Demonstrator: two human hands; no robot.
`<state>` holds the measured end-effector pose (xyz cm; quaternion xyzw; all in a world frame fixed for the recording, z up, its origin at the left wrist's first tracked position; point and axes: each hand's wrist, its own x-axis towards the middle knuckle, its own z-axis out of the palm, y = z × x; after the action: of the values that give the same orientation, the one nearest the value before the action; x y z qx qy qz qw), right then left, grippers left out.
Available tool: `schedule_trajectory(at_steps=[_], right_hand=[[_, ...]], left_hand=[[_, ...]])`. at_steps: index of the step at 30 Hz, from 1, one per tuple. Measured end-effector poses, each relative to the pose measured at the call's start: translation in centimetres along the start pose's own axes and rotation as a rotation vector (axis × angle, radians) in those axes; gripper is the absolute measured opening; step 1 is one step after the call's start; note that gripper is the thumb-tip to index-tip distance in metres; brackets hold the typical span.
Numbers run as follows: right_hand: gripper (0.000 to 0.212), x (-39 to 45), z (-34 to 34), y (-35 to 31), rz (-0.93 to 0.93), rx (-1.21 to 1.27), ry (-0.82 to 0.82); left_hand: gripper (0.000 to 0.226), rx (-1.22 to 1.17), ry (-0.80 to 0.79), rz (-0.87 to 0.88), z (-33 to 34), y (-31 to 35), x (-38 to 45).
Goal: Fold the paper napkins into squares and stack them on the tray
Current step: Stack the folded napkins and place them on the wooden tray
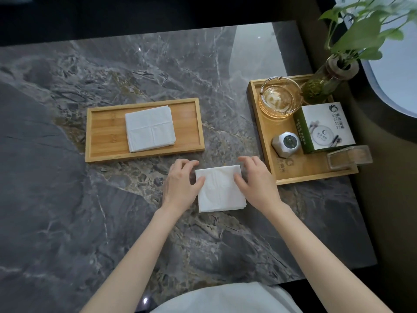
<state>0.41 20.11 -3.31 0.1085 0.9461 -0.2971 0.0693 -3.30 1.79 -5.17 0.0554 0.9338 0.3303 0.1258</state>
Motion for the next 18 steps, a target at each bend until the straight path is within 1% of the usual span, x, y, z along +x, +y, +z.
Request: schedule_trajectory(at_steps=[2, 5, 8, 11, 13, 15, 18], right_hand=[[0.038, 0.3, 0.1, 0.3, -0.079, -0.079, -0.050], [0.036, 0.6, 0.4, 0.5, -0.127, -0.167, -0.086], [0.030, 0.8, 0.5, 0.7, -0.149, -0.235, -0.089], [0.025, 1.0, 0.4, 0.7, -0.136, -0.247, -0.104], [0.023, 1.2, 0.4, 0.6, -0.112, -0.222, -0.141], [0.017, 1.3, 0.3, 0.4, -0.070, -0.132, -0.192], [0.007, 1.2, -0.2, -0.3, 0.033, 0.102, -0.278]], left_hand=[[0.039, 0.101, -0.019, 0.068, 0.0, -0.2, 0.0], [0.035, 0.186, -0.014, 0.119, 0.0, -0.1, -0.1], [0.029, 0.226, -0.004, 0.130, 0.1, 0.1, 0.0], [0.025, 0.258, -0.022, 0.116, 0.2, 0.5, 0.3], [0.023, 0.282, -0.055, 0.098, 0.3, 0.6, 0.5], [0.019, 0.254, -0.111, 0.071, 0.2, 0.7, 0.8], [0.009, 0.022, -0.218, -0.038, -0.9, 0.6, 0.8]])
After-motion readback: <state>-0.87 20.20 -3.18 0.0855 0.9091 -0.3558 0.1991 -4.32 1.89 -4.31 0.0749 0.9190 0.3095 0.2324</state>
